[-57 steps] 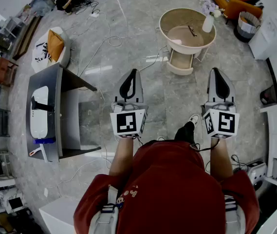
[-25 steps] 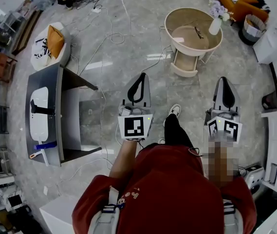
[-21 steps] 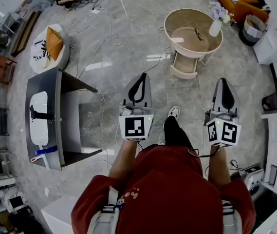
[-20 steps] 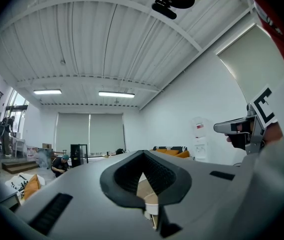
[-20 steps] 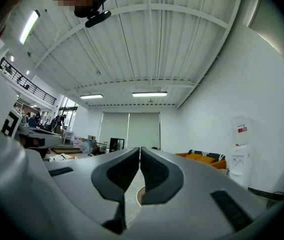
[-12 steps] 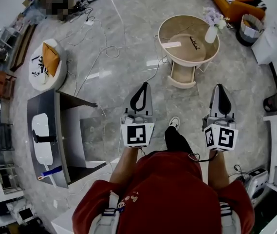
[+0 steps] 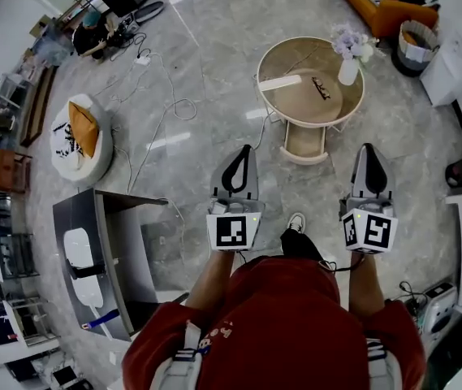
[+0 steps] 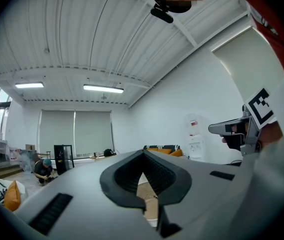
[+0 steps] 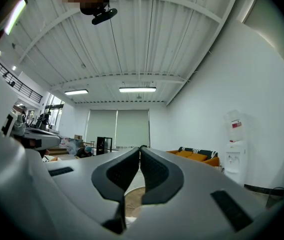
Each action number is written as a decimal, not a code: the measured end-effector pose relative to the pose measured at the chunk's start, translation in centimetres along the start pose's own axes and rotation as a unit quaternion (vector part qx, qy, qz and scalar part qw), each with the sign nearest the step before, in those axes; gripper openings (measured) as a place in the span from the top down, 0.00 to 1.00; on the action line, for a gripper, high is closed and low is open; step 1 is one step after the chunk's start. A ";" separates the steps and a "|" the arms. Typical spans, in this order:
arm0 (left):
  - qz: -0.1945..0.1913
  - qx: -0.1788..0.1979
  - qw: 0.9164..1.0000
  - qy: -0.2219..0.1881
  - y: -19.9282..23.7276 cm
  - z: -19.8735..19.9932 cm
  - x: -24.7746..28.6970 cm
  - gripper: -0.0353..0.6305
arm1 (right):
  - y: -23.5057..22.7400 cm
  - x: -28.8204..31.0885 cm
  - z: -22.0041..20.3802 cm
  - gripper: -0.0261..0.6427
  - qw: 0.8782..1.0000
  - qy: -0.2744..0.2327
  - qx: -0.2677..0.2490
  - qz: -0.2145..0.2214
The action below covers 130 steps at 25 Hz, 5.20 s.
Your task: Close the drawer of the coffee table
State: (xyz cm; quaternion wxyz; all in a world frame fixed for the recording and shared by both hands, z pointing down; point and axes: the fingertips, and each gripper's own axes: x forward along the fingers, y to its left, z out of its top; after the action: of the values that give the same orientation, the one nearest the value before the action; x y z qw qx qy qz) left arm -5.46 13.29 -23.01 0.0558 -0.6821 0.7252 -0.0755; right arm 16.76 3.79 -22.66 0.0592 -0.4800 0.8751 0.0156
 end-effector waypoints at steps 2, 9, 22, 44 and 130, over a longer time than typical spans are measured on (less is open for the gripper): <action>-0.006 0.004 1.000 -0.007 -0.2 0.2 1.5 0.93 | -0.3 1.1 0.2 0.92 1.000 -0.004 -0.002 0.001; -0.034 -0.005 0.999 -0.004 0.1 -0.2 4.7 0.93 | -0.1 2.9 0.1 0.92 1.000 -0.001 -0.004 -0.017; -0.138 0.002 0.989 -0.060 2.7 0.6 10.0 0.93 | 0.8 3.4 1.9 0.92 0.988 -0.025 -0.027 -0.151; -0.146 -0.009 0.981 -0.126 3.4 -6.2 18.0 0.93 | -1.0 7.5 -9.1 0.92 0.972 0.011 -0.067 -0.224; -0.124 -0.068 0.990 -0.030 -10.5 -89.4 22.2 0.93 | -0.5 13.5 -98.1 0.52 0.977 0.193 -0.004 -0.087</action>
State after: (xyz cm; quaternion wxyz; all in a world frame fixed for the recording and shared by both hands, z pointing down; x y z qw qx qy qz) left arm -12.96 -6.49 67.30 0.0216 -0.7709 0.6365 -0.0121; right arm 1.35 -16.04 73.15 -0.1119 -0.5484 0.8249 -0.0787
